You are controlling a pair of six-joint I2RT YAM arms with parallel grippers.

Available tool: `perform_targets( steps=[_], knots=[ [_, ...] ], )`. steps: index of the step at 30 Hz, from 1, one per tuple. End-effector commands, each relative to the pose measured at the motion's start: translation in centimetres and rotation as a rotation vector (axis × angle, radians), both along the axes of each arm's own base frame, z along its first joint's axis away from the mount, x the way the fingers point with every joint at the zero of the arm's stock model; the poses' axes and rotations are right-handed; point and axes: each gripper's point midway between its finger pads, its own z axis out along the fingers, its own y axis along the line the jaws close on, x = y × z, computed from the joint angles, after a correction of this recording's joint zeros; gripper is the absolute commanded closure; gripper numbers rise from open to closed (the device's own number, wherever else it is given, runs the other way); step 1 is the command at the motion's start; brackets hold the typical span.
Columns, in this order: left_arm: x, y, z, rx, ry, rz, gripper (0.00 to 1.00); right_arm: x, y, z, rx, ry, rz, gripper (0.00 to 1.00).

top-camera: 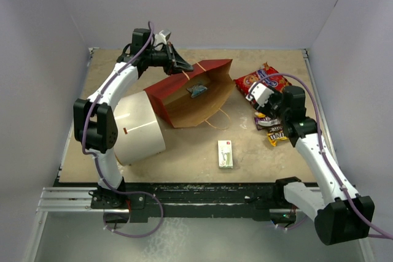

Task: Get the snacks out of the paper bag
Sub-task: Take out the snack from the paper bag.

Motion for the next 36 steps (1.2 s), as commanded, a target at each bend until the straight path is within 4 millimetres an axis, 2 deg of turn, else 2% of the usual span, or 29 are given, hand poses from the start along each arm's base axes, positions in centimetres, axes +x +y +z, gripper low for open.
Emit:
perform_targets(
  steps=[1, 3, 5, 10, 13, 16, 20, 22, 23, 25, 28, 32, 36],
  knots=[
    [-1.6, -0.4, 3.0, -0.013, -0.064, 0.000, 1.00, -0.1, 7.4, 5.2, 0.210, -0.103, 0.223, 0.48],
    [-2.0, -0.5, 3.0, -0.009, -0.062, -0.002, 1.00, -0.5, 10.4, 6.2, 0.237, -0.115, 0.313, 0.48],
    [-2.3, -0.6, 3.1, -0.004, -0.064, -0.004, 1.00, -0.9, 12.6, 7.1, 0.271, -0.120, 0.380, 0.48],
    [-3.0, -0.7, 3.3, 0.007, -0.067, -0.013, 1.00, -1.3, 16.8, 9.1, 0.317, -0.154, 0.488, 0.46],
    [-2.9, -0.6, 3.6, 0.008, -0.087, -0.009, 1.00, -1.8, 19.1, 7.7, 0.289, -0.116, 0.566, 0.45],
    [-2.7, -0.7, 3.9, 0.006, -0.096, -0.007, 1.00, -2.5, 21.2, 4.9, 0.200, -0.077, 0.645, 0.45],
    [-2.5, -0.8, 4.2, -0.001, -0.102, -0.007, 1.00, -1.5, 22.5, 1.4, 0.053, -0.057, 0.685, 0.45],
    [-2.5, -0.8, 4.2, -0.001, -0.102, -0.009, 1.00, -0.1, 22.9, 1.0, 0.032, -0.062, 0.658, 0.45],
    [-2.5, -0.8, 4.2, -0.002, -0.101, -0.011, 1.00, 0.8, 23.3, 0.7, 0.033, -0.057, 0.642, 0.42],
    [-2.6, -0.8, 4.2, -0.003, -0.100, -0.015, 1.00, 1.7, 24.4, 1.4, 0.050, -0.058, 0.648, 0.36],
    [-2.8, -0.8, 4.2, -0.002, -0.108, -0.027, 1.00, 2.5, 25.9, 1.5, 0.100, -0.054, 0.657, 0.32],
    [-3.2, -0.8, 4.5, -0.001, -0.120, -0.039, 1.00, 2.8, 26.7, 0.0, 0.145, -0.016, 0.650, 0.34],
    [-3.5, -0.7, 5.0, 0.000, -0.140, -0.047, 1.00, 3.3, 26.0, -0.2, 0.161, -0.034, 0.638, 0.35]
  ],
)
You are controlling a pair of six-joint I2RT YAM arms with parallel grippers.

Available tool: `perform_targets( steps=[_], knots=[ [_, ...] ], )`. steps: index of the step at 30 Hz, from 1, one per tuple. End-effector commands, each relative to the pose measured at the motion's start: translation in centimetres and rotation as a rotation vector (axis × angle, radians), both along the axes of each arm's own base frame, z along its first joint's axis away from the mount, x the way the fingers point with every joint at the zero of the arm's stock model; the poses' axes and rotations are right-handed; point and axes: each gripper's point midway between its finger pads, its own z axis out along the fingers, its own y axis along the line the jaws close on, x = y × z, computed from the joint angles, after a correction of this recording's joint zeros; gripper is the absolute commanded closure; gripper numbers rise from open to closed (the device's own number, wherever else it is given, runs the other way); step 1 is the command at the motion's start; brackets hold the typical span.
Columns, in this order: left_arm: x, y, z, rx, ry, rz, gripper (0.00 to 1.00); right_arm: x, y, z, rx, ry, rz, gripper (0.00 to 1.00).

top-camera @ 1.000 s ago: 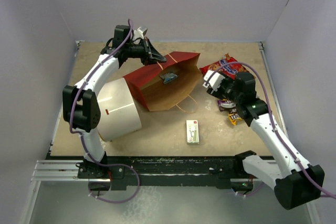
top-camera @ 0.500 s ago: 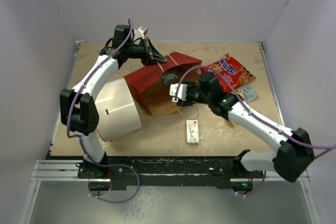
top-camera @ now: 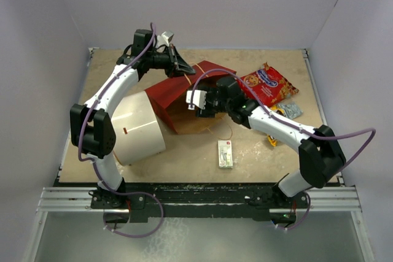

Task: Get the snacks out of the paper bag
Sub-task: Take out the snack from the paper bag.

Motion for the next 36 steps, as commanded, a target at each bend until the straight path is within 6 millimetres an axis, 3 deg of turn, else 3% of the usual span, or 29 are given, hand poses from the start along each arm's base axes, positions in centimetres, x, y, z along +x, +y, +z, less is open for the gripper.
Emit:
perform_targets(
  steps=[1, 4, 10, 17, 23, 36],
  knots=[
    [-1.2, 0.1, 4.2, -0.029, -0.139, -0.036, 1.00, 0.9, 0.4, 2.0, 0.069, -0.062, 0.017, 0.35],
    [-1.3, 0.0, 4.7, -0.039, -0.150, -0.045, 1.00, 0.8, 0.3, 0.3, -0.008, -0.079, 0.073, 0.35],
    [-1.5, -0.1, 5.2, -0.052, -0.132, -0.065, 1.00, 3.3, 0.0, -3.8, -0.182, -0.136, 0.096, 0.33],
    [-1.9, -0.2, 6.1, -0.062, -0.134, -0.080, 1.00, 8.0, 0.6, -5.6, -0.243, -0.267, 0.030, 0.26],
    [-3.1, -1.2, 7.5, -0.069, -0.167, -0.110, 1.00, 10.9, 1.2, -7.0, -0.291, -0.329, 0.001, 0.25],
    [-5.4, -0.8, 6.9, -0.047, -0.140, -0.118, 1.00, 17.2, 1.1, -9.8, -0.368, -0.400, -0.075, 0.31]
  ],
)
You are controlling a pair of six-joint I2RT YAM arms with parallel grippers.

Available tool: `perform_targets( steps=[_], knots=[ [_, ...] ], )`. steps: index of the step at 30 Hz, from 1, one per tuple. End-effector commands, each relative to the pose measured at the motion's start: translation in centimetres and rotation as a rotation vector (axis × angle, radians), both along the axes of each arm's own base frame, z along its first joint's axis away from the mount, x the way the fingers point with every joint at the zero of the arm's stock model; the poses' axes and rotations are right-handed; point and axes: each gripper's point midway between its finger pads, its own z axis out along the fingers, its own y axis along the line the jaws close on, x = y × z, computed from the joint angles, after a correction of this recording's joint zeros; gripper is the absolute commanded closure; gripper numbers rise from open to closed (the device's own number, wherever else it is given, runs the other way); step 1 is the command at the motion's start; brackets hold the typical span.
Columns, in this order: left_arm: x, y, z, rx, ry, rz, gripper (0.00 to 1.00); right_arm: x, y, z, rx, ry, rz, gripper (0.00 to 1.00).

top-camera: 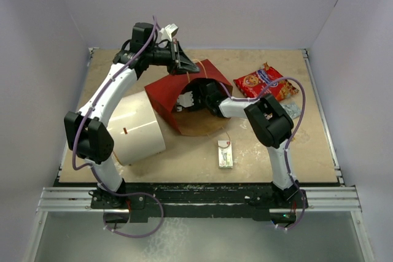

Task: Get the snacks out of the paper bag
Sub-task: Take out the snack from the paper bag.

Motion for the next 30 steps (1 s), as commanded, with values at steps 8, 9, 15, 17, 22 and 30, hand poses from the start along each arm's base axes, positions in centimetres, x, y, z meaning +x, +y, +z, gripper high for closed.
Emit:
perform_targets(
  steps=[8, 9, 15, 17, 22, 30],
  knots=[
    [-1.9, 0.8, 1.6, 0.007, -0.056, -0.008, 1.00, 4.8, 0.2, 2.6, 0.029, -0.090, -0.033, 0.56],
    [-1.9, 0.8, 1.7, 0.008, -0.056, -0.007, 1.00, 4.6, 0.3, 2.9, 0.036, -0.084, -0.031, 0.62],
    [-1.2, 0.7, 2.0, 0.007, -0.071, 0.005, 1.00, 2.3, -0.2, 5.4, 0.108, -0.045, -0.034, 0.92],
    [-0.8, 0.7, 2.1, 0.006, -0.075, 0.009, 1.00, 0.9, -0.3, 5.4, 0.130, 0.004, -0.027, 0.98],
    [0.1, 0.5, 2.5, -0.016, -0.087, 0.026, 1.00, -3.0, 0.0, 6.7, 0.229, 0.115, 0.027, 1.00],
    [1.4, 0.2, 3.0, -0.042, -0.079, 0.052, 1.00, -10.1, -0.6, 9.9, 0.322, 0.222, 0.146, 1.00]
  ],
)
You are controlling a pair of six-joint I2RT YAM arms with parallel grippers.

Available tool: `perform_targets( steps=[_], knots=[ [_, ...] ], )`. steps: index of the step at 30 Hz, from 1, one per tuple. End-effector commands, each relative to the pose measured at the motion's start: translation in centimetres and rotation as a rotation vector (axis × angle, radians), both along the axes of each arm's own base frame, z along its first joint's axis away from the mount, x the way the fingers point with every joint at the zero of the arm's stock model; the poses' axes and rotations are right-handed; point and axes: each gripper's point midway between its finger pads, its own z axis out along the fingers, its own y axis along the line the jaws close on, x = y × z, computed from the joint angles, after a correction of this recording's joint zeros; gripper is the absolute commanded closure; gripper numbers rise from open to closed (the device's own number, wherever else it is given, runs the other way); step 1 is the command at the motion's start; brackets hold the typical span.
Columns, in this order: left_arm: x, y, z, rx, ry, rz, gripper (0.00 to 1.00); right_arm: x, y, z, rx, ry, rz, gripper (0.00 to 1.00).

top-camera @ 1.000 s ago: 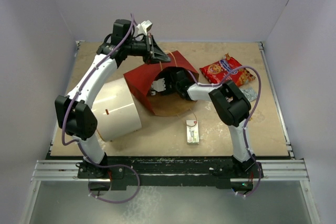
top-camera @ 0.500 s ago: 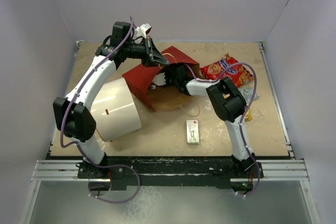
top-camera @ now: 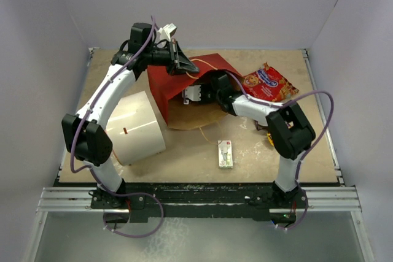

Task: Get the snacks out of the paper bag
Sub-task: Take out the snack from the paper bag, then place the snack at the center of the board.

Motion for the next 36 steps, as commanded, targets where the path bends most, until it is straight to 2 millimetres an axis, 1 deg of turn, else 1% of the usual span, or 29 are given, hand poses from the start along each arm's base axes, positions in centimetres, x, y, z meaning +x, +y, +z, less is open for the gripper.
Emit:
perform_targets(
  steps=[1, 4, 6, 9, 13, 18, 20, 21, 24, 26, 28, 31, 32, 34, 36],
  knots=[
    [1.5, -0.1, 2.4, -0.041, -0.072, 0.033, 1.00, -4.4, 0.7, 3.5, 0.110, 0.057, 0.096, 1.00],
    [2.2, -0.3, 2.4, -0.055, -0.066, 0.047, 1.00, -6.2, 0.0, 3.9, 0.103, 0.083, 0.100, 1.00],
    [2.4, -0.7, 2.2, -0.071, -0.052, 0.045, 1.00, -7.1, -0.2, 4.8, 0.118, 0.079, 0.110, 1.00],
    [2.6, -1.1, 2.1, -0.101, -0.030, 0.043, 1.00, -8.2, -0.3, 6.7, 0.141, 0.096, 0.120, 1.00],
    [2.9, -1.4, 1.8, -0.115, -0.006, 0.057, 1.00, -9.3, -0.8, 11.3, 0.234, 0.073, 0.093, 1.00],
    [4.0, -1.7, 2.0, -0.126, -0.004, 0.079, 1.00, -10.1, -2.8, 16.6, 0.331, 0.001, -0.002, 1.00],
    [4.6, -1.7, 1.6, -0.114, 0.013, 0.097, 1.00, -10.6, -3.6, 18.9, 0.386, -0.016, -0.044, 1.00],
    [5.1, -1.7, 1.1, -0.099, 0.024, 0.119, 1.00, -10.7, -4.2, 20.2, 0.417, -0.032, -0.072, 1.00],
    [6.7, -1.4, 0.5, -0.086, 0.026, 0.165, 1.00, -11.4, -6.1, 23.7, 0.472, -0.076, -0.143, 1.00],
    [7.9, -1.1, 0.3, -0.084, 0.031, 0.187, 1.00, -12.1, -7.5, 25.7, 0.497, -0.102, -0.184, 1.00],
    [9.4, -0.5, 0.2, -0.079, 0.025, 0.219, 1.00, -12.6, -9.0, 27.3, 0.524, -0.119, -0.247, 1.00],
    [12.0, 1.0, -0.3, -0.072, 0.026, 0.268, 1.00, -13.2, -10.8, 29.2, 0.557, -0.132, -0.319, 1.00],
    [12.9, 1.6, -0.6, -0.067, 0.025, 0.285, 1.00, -13.4, -11.3, 29.2, 0.559, -0.120, -0.346, 1.00],
    [14.6, 2.7, -1.7, -0.050, 0.033, 0.307, 1.00, -13.7, -12.3, 30.3, 0.596, -0.120, -0.395, 1.00],
    [16.1, 4.0, -2.7, -0.022, 0.037, 0.329, 1.00, -13.9, -13.2, 30.9, 0.635, -0.123, -0.440, 1.00]
  ],
)
